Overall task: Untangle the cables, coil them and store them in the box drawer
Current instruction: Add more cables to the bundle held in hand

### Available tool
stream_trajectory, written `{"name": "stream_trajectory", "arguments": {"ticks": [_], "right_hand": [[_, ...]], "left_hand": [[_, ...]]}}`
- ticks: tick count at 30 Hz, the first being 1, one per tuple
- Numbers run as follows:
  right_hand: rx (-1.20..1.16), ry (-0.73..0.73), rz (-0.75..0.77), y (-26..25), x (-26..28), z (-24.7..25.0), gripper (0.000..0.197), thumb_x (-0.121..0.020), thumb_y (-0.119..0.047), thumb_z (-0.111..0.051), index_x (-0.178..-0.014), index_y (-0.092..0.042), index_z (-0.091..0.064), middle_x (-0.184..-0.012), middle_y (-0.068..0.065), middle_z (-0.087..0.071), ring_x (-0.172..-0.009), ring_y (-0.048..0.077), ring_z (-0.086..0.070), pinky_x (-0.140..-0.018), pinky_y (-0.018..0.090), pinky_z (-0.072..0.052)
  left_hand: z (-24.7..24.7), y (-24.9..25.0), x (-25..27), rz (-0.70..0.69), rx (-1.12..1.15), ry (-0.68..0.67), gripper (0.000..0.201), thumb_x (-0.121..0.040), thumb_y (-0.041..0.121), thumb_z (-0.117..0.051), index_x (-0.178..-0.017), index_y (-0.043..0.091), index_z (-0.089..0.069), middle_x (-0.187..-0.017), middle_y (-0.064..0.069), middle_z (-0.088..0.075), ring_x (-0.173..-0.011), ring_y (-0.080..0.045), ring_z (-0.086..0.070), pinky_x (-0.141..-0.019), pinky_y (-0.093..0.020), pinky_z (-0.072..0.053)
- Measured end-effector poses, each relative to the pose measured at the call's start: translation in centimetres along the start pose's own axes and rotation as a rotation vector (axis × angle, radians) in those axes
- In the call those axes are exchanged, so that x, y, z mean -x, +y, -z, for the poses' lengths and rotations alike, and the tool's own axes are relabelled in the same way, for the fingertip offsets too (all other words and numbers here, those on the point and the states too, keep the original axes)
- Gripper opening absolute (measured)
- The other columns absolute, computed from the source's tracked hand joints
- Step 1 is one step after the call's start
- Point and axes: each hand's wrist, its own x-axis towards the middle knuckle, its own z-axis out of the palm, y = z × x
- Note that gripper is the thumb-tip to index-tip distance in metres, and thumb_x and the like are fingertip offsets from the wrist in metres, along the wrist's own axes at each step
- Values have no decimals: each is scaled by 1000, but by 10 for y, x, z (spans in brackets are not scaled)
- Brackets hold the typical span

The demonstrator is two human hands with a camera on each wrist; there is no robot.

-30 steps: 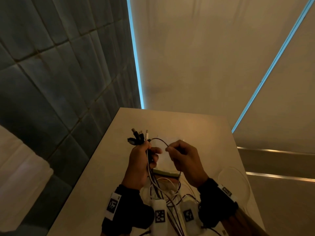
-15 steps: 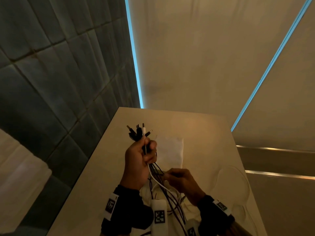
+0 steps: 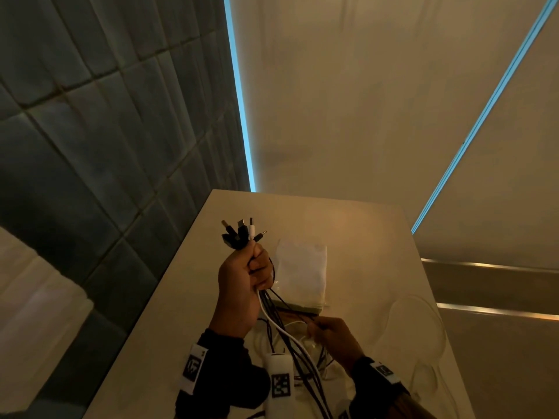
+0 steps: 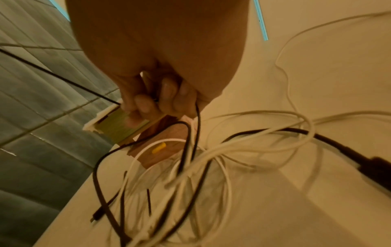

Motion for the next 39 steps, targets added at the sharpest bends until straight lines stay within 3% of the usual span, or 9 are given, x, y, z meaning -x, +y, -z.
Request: {"name": "stream_trajectory", "arguments": {"ticks": [5,9,14,17,21,25,32,36,39], "right_hand": [[-172,177,138,-68,-2,13,17,-87,-12,-66,-71,-8,-72,-54,-8,-59,-52,6,-50,-48,14,-39],[-295,60,366,-142,23,19,16,-90,-15,-64,-80,-3,-67,-55,0,-48,-46,10,-37,-42,21,-30],[-338,-145,490,-167,50,17,15,-89,2,-59,-74,1,-63,-52,-6,-52,-47,8,-39,-46,16,-33],[-337,-224,434,-155,51,16,16,-89,5,-58,-74,2,-63,-49,-8,-49,-44,6,-39,-47,14,-34],[-337,-258,264,-118,39,13,24,-94,-8,-56,-72,0,-59,-56,-5,-53,-52,4,-48,-54,13,-41],[-101,-162,202,-62,20,7,33,-95,-16,-57,-62,-15,-60,-55,-6,-50,-52,5,-42,-56,19,-35],[18,-77,158,-25,19,5,35,-97,-18,-54,-63,-11,-58,-50,-9,-46,-46,0,-38,-51,14,-33],[97,-5,179,-1,20,18,40,-95,-13,-55,-56,-23,-56,-50,-11,-52,-52,-3,-44,-60,21,-37],[42,116,146,14,36,51,40,-94,-4,-54,-56,-18,-54,-49,-6,-48,-50,0,-40,-55,23,-35]], "left_hand": [[7,-6,-5,87,-41,92,31,-101,21,-35,-71,15,-41,-53,6,-37,-36,-5,-26,-35,-18,-24],[1,-14,-2,120,-173,175,27,-101,19,-38,-75,13,-42,-65,-7,-59,-44,-12,-43,-41,-23,-29],[-9,-9,1,125,-121,178,28,-100,21,-39,-76,10,-48,-73,-14,-71,-65,-25,-60,-61,-35,-43],[-13,-5,6,118,6,122,30,-100,23,-38,-73,11,-45,-64,-8,-57,-59,-24,-56,-66,-37,-44],[-14,-2,8,94,64,28,30,-100,24,-35,-72,15,-42,-60,0,-46,-44,-11,-34,-50,-26,-29],[-12,1,9,59,27,-31,31,-101,24,-35,-71,16,-42,-59,4,-41,-40,-6,-25,-41,-20,-23],[-10,3,10,41,21,-79,31,-99,24,-35,-69,16,-40,-52,8,-31,-37,-3,-22,-40,-21,-21],[-10,7,11,12,-51,-71,33,-101,24,-33,-70,14,-40,-52,7,-32,-38,-5,-23,-41,-21,-22],[-9,10,13,18,-166,-3,32,-102,23,-34,-74,10,-42,-55,-2,-49,-43,-16,-43,-43,-26,-38]]}}
